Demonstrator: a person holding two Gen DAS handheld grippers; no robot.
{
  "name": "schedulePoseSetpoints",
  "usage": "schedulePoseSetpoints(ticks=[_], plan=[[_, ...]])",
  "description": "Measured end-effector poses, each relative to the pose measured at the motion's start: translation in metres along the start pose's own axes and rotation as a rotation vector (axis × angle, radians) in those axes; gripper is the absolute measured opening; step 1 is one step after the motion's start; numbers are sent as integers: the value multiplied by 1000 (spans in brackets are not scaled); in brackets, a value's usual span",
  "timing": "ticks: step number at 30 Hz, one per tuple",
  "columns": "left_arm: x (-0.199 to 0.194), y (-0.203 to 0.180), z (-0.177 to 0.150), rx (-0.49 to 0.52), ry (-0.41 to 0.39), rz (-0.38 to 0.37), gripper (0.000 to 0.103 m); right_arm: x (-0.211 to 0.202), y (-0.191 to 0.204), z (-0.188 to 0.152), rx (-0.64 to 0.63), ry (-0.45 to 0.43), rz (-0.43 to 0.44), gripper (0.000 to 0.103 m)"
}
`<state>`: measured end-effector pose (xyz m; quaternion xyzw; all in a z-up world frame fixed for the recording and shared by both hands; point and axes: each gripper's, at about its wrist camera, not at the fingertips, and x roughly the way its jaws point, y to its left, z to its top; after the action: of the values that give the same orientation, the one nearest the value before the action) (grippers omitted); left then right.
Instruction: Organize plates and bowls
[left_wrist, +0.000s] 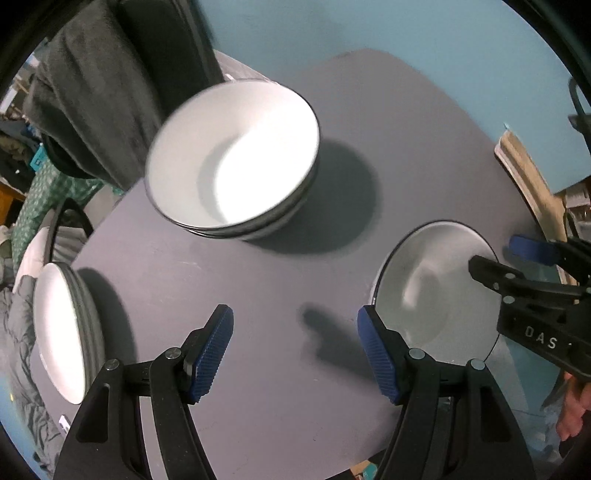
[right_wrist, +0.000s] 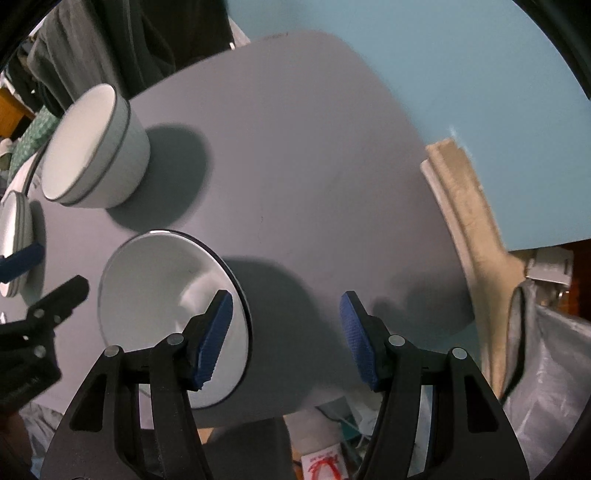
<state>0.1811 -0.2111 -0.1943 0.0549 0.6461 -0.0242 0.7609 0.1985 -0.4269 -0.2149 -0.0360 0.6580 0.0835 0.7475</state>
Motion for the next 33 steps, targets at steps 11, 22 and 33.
schedulePoseSetpoints(ticks=[11, 22, 33], plan=[[-20, 21, 1, -103, -12, -63, 70, 6, 4, -5, 3, 17, 17, 60], [-16, -15, -1, -45, -5, -116, 70, 1, 6, -9, -13, 10, 21, 61], [14, -25, -7, -61, 67, -130, 64, 14, 21, -18, -29, 25, 4, 52]])
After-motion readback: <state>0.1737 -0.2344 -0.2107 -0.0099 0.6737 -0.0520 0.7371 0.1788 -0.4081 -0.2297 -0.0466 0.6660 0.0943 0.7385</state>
